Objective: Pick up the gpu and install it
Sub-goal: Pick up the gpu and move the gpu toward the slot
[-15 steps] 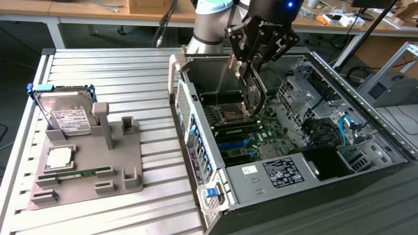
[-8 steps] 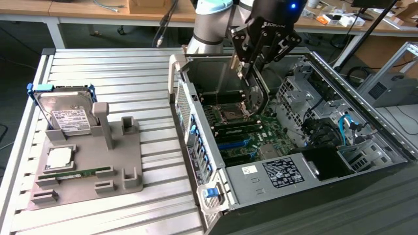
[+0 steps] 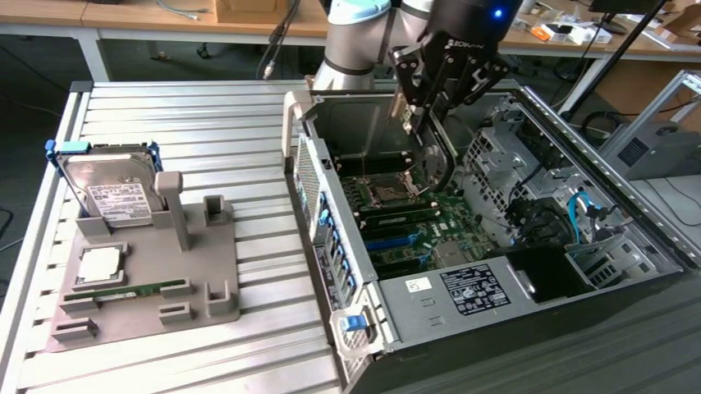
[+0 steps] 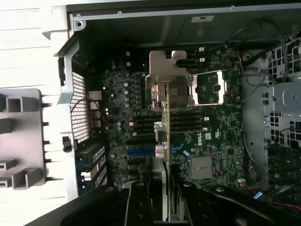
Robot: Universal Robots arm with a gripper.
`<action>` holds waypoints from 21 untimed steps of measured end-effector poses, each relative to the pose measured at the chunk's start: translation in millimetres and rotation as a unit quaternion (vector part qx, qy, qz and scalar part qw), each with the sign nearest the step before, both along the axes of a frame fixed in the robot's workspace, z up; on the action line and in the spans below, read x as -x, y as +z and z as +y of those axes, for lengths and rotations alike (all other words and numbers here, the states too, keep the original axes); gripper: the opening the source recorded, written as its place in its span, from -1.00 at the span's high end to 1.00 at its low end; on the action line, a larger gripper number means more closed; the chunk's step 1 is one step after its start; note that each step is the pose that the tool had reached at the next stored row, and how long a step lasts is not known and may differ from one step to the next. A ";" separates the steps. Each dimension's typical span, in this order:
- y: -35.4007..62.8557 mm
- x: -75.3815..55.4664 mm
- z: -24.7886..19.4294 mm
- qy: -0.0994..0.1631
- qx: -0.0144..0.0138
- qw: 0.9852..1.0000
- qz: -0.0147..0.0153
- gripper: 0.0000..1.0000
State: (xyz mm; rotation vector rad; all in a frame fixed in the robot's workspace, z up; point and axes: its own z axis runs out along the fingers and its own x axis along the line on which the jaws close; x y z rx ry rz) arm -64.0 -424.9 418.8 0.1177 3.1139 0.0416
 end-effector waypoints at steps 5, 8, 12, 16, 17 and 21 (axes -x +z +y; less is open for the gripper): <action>-1.8 -4.8 0.0 0.000 0.000 1.000 0.000 0.46; -2.8 -7.5 0.0 0.000 0.000 1.000 0.000 0.46; -4.3 -11.0 0.0 0.000 0.000 1.000 0.000 0.46; -5.9 -13.8 0.0 0.000 0.000 1.000 0.000 0.46; -6.3 -14.7 0.0 0.000 0.000 1.000 0.000 0.46; -7.8 -17.8 0.0 0.000 0.000 1.000 0.000 0.46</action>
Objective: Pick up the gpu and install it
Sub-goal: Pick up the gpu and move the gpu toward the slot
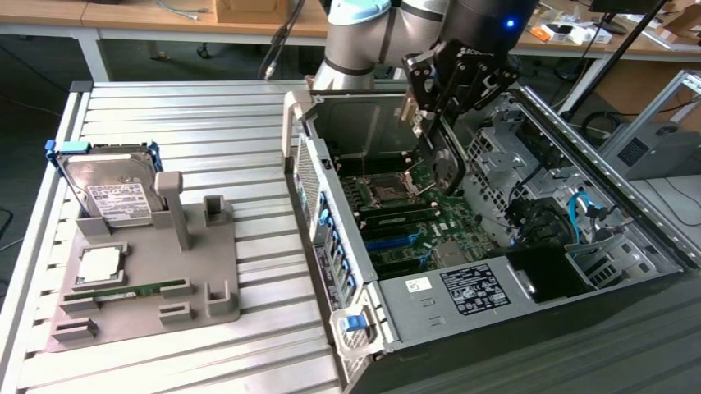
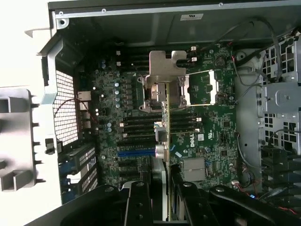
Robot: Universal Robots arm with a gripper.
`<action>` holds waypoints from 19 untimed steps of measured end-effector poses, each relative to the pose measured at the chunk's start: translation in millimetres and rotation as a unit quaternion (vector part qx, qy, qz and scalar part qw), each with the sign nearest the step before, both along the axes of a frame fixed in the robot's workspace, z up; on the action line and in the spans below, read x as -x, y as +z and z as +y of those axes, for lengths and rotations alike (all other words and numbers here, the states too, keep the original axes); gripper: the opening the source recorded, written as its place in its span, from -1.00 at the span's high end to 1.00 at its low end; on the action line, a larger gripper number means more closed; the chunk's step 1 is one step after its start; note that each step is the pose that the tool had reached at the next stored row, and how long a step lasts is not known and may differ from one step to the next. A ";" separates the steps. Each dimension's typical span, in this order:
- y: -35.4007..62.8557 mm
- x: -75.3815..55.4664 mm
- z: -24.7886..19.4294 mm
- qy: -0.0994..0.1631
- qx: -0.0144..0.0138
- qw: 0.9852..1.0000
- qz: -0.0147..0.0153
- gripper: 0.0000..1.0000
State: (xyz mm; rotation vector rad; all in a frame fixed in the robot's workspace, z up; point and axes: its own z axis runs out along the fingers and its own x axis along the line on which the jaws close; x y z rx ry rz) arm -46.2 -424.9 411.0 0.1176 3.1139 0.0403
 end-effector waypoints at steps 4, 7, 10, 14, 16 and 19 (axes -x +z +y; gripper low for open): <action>-1.5 -3.1 0.0 0.000 0.000 1.000 0.000 0.46; -2.4 -5.1 0.0 0.000 0.000 1.000 0.000 0.46; -3.6 -7.5 0.0 0.000 0.000 1.000 0.000 0.46; -5.0 -10.2 0.0 0.000 0.000 1.000 0.000 0.46; -5.7 -11.7 0.0 0.000 0.001 1.000 0.000 0.46; -6.6 -13.3 0.0 0.000 0.001 1.000 0.000 0.46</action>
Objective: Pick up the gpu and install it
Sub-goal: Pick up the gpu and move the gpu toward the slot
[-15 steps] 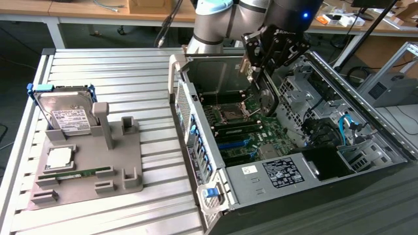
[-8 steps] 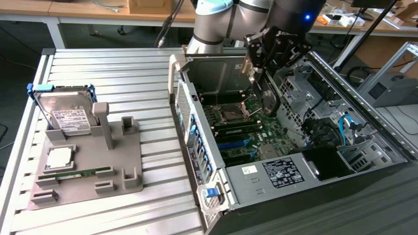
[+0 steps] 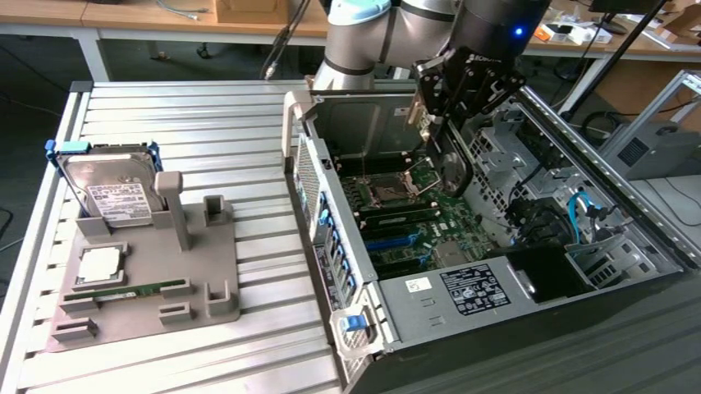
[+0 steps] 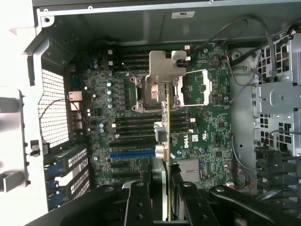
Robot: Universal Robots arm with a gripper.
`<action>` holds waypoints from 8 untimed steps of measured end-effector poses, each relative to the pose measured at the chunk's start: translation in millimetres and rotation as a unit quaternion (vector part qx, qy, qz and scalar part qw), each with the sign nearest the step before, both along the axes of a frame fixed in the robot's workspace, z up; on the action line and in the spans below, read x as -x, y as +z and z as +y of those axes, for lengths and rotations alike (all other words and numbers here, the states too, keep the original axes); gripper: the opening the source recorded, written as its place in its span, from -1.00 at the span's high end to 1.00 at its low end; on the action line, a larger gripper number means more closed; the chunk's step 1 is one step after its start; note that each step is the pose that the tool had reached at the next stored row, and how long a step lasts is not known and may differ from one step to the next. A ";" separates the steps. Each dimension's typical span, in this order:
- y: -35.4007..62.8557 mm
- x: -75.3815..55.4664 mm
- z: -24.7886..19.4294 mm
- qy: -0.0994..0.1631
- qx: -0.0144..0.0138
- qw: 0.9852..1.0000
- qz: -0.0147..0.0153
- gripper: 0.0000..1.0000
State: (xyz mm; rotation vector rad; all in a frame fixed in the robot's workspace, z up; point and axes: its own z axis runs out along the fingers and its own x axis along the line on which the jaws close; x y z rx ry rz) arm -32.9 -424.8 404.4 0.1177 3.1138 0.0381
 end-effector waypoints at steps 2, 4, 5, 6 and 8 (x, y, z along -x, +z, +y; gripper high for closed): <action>-0.7 -1.1 0.0 0.000 0.000 1.000 0.000 0.46; -1.4 -2.1 0.0 0.000 0.000 1.000 0.000 0.46; -1.8 -2.7 0.0 0.000 0.000 1.000 0.000 0.46; -2.2 -3.3 0.0 0.000 0.000 1.000 0.000 0.46; -3.1 -4.5 0.0 0.000 0.000 1.000 0.000 0.46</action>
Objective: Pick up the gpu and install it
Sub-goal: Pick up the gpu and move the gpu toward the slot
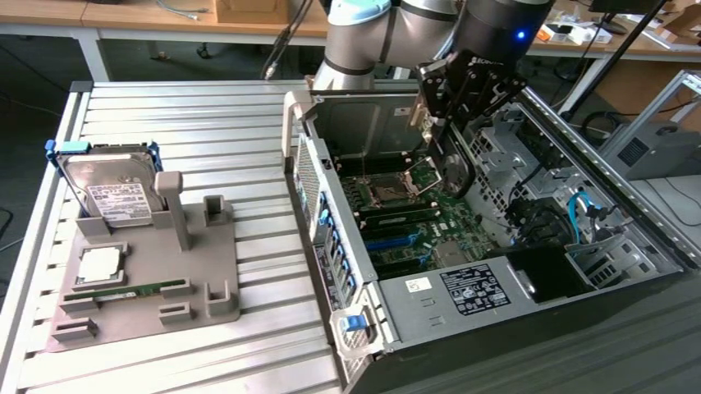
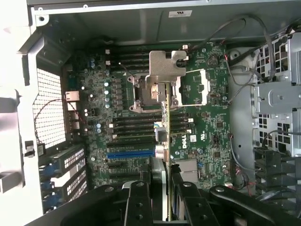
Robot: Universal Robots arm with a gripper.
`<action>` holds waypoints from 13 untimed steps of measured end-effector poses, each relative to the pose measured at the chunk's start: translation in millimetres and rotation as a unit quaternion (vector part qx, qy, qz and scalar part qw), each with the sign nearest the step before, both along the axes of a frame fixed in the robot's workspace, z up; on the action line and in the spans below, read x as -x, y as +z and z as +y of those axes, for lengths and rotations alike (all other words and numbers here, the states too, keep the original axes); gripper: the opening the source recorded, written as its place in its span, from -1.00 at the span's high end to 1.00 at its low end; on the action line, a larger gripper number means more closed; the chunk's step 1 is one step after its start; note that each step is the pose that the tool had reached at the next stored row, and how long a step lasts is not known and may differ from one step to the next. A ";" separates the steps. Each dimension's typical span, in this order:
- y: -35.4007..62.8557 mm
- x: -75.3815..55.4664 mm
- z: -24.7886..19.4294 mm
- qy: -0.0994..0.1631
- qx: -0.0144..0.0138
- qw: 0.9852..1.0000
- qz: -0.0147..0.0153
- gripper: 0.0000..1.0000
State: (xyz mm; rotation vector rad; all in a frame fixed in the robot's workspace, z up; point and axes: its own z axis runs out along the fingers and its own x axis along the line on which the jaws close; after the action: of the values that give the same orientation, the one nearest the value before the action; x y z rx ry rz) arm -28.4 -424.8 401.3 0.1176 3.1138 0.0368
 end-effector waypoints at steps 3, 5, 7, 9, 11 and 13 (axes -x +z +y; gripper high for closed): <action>-1.3 -2.0 0.0 0.000 0.000 1.000 0.000 0.46; -2.2 -3.9 0.0 0.000 0.000 1.000 0.000 0.46; -3.1 -6.2 0.0 0.000 0.000 1.000 0.000 0.46; -3.9 -8.7 0.0 0.000 0.000 1.000 0.000 0.46; -4.6 -11.1 0.0 0.000 0.000 1.000 0.000 0.46; -5.3 -13.2 0.0 0.000 0.000 1.000 0.000 0.46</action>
State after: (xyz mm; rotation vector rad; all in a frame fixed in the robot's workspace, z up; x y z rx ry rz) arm -15.2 -424.9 396.0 0.1175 3.1138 0.0359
